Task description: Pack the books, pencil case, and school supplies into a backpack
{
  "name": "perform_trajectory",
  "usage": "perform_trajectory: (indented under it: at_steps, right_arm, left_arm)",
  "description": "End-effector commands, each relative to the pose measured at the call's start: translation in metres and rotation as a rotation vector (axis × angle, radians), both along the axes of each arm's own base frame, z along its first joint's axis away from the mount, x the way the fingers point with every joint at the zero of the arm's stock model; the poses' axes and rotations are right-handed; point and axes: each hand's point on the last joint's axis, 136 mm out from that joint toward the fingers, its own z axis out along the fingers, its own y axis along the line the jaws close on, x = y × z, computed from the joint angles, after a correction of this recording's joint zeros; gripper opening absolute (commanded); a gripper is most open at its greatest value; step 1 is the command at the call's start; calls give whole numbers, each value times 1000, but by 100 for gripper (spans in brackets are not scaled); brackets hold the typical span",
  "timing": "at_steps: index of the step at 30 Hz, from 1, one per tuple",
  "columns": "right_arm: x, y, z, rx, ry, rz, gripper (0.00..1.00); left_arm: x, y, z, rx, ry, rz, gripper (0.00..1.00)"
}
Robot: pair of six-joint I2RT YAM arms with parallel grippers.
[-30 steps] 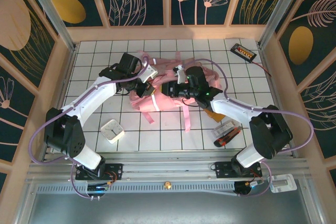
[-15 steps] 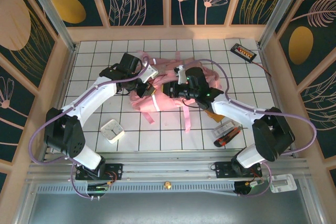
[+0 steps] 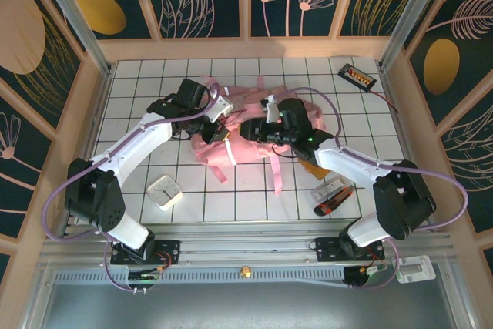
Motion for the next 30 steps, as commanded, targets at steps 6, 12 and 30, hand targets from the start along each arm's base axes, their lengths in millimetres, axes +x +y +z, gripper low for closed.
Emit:
perform_trajectory:
  at_steps: [6,12,30]
  right_arm:
    - [-5,8,13,111,-9,72,27]
    - [-12,7,19,132,-25,92,26]
    - [-22,11,-4,229,72,118,31]
  left_arm:
    - [-2,-27,59,-184,-84,-83,0]
    - [-1,-26,55,-173,-79,-77,0]
    - [2,-30,62,-198,-76,-72,0]
